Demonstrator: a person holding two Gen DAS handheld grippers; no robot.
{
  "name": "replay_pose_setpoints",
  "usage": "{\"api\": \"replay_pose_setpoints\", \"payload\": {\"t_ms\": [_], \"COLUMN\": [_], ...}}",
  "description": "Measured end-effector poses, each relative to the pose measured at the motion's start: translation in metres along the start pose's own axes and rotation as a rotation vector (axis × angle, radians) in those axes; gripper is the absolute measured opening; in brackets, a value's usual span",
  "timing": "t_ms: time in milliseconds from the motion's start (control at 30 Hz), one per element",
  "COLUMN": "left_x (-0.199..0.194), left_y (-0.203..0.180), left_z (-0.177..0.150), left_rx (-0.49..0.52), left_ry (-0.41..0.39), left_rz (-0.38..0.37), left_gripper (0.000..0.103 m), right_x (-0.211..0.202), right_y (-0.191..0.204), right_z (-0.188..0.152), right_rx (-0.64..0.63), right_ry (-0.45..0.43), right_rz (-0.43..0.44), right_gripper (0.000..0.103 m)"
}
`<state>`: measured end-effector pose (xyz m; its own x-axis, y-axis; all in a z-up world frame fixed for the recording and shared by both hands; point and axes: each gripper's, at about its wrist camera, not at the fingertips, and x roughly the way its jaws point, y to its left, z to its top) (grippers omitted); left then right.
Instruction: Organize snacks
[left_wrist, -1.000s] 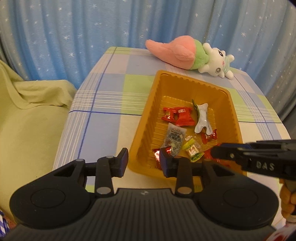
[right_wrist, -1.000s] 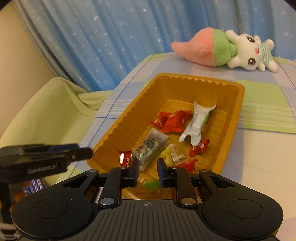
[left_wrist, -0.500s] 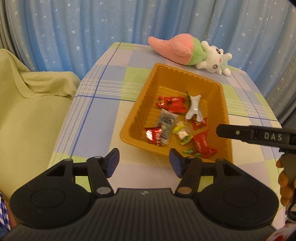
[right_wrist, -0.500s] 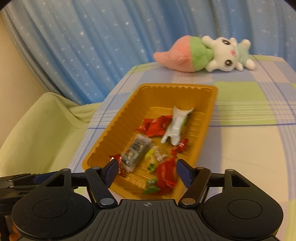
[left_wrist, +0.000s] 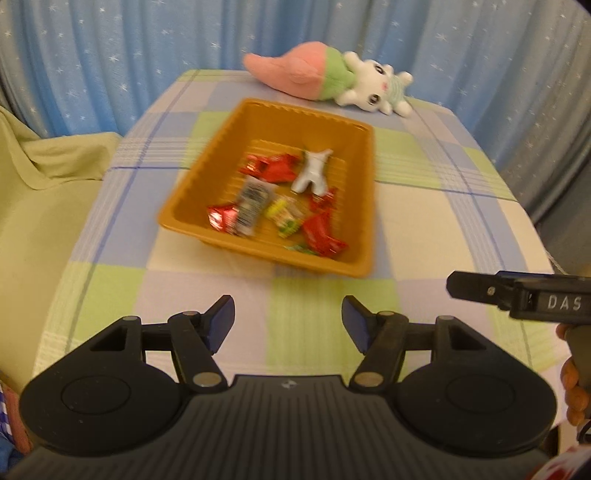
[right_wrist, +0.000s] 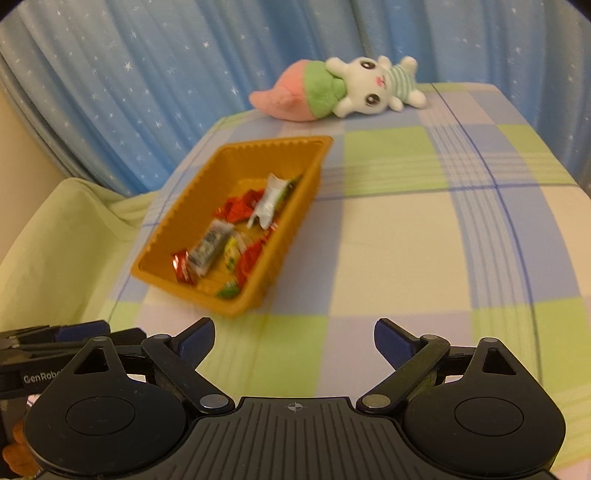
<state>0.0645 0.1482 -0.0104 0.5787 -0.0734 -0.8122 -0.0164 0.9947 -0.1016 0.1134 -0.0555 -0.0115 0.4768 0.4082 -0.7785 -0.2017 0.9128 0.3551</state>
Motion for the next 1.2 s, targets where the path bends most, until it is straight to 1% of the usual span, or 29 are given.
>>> {"api": "replay_pose_setpoints", "payload": {"t_ms": [167, 367, 600, 833, 1000, 1200], "left_x": [-0.013, -0.031, -0.048, -0.058, -0.062, -0.065], "left_y": [-0.025, -0.050, -0.069, -0.082, -0.093, -0.096], "left_z": [-0.017, -0.039, -0.064, -0.080, -0.086, -0.090], "left_rx": [0.025, 0.048, 0.060, 0.066, 0.079, 0.087], "left_ry": [0.006, 0.008, 0.012, 0.019, 0.018, 0.023], "left_rz": [0.002, -0.004, -0.014, -0.018, -0.026, -0.023], "left_gripper": [0.063, 0.065, 0.068, 0.068, 0.068, 0.068], "right_x": [-0.022, -0.054, -0.080, -0.094, -0.098, -0.100], "right_y": [-0.012, -0.018, -0.025, -0.031, -0.034, -0.036], "right_z": [-0.020, -0.046, -0.072, -0.087, -0.094, -0.100], "right_rx": [0.011, -0.001, -0.016, -0.022, -0.028, -0.025], "right_ry": [0.042, 0.036, 0.042, 0.035, 0.039, 0.044], "right_rz": [-0.027, -0.041, -0.059, -0.071, -0.081, -0.079], "right_gripper": [0.093, 0.093, 0.093, 0.093, 0.093, 0.093]}}
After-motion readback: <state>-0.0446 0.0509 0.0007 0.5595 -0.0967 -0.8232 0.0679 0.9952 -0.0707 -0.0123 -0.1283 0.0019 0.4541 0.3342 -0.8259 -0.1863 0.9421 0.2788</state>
